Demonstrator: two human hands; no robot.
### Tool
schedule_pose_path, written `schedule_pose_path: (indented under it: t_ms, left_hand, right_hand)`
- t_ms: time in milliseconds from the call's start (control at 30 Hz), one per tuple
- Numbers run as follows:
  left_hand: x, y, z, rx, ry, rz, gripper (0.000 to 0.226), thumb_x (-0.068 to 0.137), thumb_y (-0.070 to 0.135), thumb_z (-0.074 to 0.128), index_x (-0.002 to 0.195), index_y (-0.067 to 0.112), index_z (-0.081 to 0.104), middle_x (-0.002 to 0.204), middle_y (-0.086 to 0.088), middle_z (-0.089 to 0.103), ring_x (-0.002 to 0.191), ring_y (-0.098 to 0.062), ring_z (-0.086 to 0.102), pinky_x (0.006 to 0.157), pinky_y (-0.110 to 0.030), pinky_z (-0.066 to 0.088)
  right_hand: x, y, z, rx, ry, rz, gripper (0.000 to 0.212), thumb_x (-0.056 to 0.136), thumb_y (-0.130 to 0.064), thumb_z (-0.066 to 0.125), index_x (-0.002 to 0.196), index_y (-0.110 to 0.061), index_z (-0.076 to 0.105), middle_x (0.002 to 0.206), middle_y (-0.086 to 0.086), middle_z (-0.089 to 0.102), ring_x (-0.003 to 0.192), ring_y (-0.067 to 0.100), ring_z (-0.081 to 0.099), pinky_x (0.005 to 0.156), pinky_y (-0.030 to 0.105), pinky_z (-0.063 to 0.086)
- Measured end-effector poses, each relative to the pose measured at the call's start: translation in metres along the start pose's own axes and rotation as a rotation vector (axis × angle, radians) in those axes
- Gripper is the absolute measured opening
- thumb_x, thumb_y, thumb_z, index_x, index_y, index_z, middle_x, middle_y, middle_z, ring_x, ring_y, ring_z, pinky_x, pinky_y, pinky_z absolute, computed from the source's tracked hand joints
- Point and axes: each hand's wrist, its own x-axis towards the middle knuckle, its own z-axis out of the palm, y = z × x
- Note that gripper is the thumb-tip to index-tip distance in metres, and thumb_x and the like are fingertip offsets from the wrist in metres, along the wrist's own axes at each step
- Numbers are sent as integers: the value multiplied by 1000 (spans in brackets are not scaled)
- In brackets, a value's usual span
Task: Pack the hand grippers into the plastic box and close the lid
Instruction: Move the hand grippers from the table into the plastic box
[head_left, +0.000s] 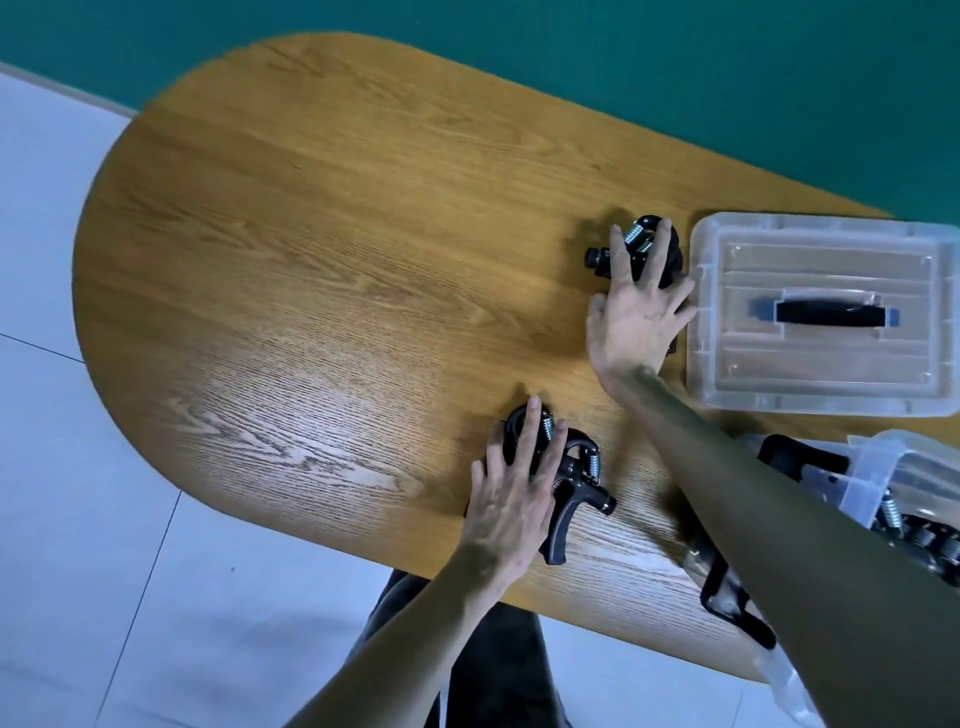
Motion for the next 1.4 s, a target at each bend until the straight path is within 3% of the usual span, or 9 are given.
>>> schedule_pose_path:
  t_ms: [233,467,600,800,1000,1233,1333,1400]
  left_hand:
    - [-1,-8,-5,118,10,67,105,87,20,76,164,24,4,170,-13,-12,103,-30,48,78,-40,50]
    - [-20,-15,-32,199,-13,61,94,95,15,62,163,22,-3,167,-13,-26,110,-36,46,85,-46,50]
    - [-37,0,-67,188,-61,34,91,100,8,48,160,26,-17,158,-4,-46,117,-32,36,97,-43,44]
    - [-60,36,-121,294,71,-16,87,104,14,44,158,20,-24,159,-13,-42,103,-26,37,91,-39,43]
    - [-72,83,-158,267,70,4,77,108,21,34,157,24,-25,156,-12,-47,93,-20,16,88,-35,30]
    - [-74,152,-152,304,132,59,74,107,28,34,160,24,-18,161,-14,-38,98,-23,27,92,-38,37]
    - [-75,189,-140,292,143,103,76,106,24,37,161,24,-15,161,-14,-39,102,-25,35,92,-40,39]
    - [-76,213,-129,280,146,130,77,105,20,38,161,25,-15,162,-14,-37,101,-25,35,91,-40,39]
  right_hand:
    - [-30,3,-10,12,49,-91,75,90,-13,47,156,-35,20,168,11,1,108,40,41,79,45,33]
    - [-74,8,-45,4,39,-144,77,92,-12,53,157,-34,18,168,11,-5,106,38,37,82,48,36]
    - [-122,0,-82,0,43,-176,78,90,-11,56,156,-31,20,167,14,-2,102,38,40,81,48,38]
    - [-184,14,-148,-40,54,-137,79,84,-14,67,153,-30,32,167,15,6,97,38,45,79,49,42]
    - [-213,47,-197,-66,79,-36,87,77,-12,73,153,-30,36,167,13,10,99,41,48,81,51,46]
    - [-232,112,-229,-59,123,16,85,76,-11,70,152,-30,36,166,14,15,93,40,47,78,53,45]
    - [-241,150,-234,-73,104,59,93,73,-14,74,154,-31,31,167,13,8,95,39,47,80,51,45]
    - [-249,175,-233,-59,116,88,89,71,-15,76,150,-30,39,166,12,18,93,39,48,78,52,46]
